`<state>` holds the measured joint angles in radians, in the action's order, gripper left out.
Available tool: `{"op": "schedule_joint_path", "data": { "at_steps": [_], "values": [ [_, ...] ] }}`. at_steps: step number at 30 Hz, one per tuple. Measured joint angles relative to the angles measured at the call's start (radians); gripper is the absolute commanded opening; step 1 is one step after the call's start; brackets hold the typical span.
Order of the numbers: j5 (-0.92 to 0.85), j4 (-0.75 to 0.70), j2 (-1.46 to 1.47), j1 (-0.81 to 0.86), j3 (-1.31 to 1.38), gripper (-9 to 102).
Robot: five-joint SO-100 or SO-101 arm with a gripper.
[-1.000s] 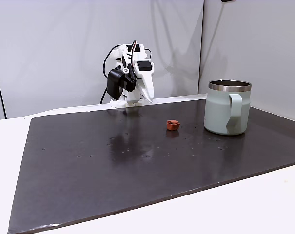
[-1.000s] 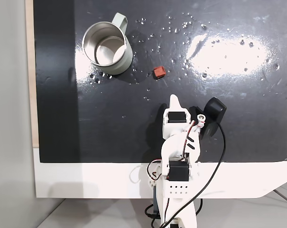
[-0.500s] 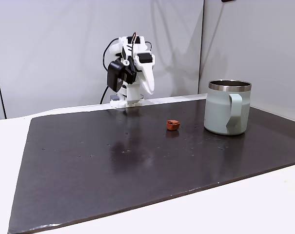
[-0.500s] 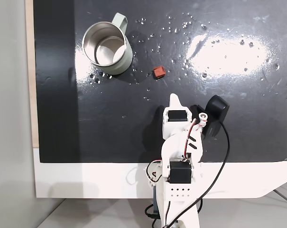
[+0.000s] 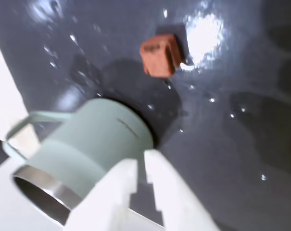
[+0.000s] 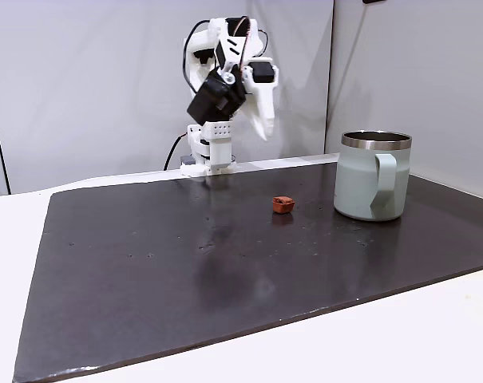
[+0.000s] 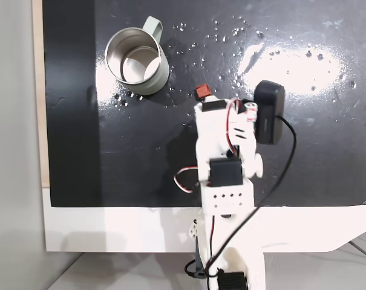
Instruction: Grasp a cube and put it in the cup.
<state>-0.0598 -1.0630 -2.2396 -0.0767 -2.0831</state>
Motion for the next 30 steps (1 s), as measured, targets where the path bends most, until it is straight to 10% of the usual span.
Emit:
{"op": "schedule_joint_path", "data": {
  "at_steps": [16,30],
  "values": [
    [0.097,-0.304,0.525,-0.034,0.471,2],
    [0.140,-0.313,0.598,-0.052,0.499,25]
  ]
}}
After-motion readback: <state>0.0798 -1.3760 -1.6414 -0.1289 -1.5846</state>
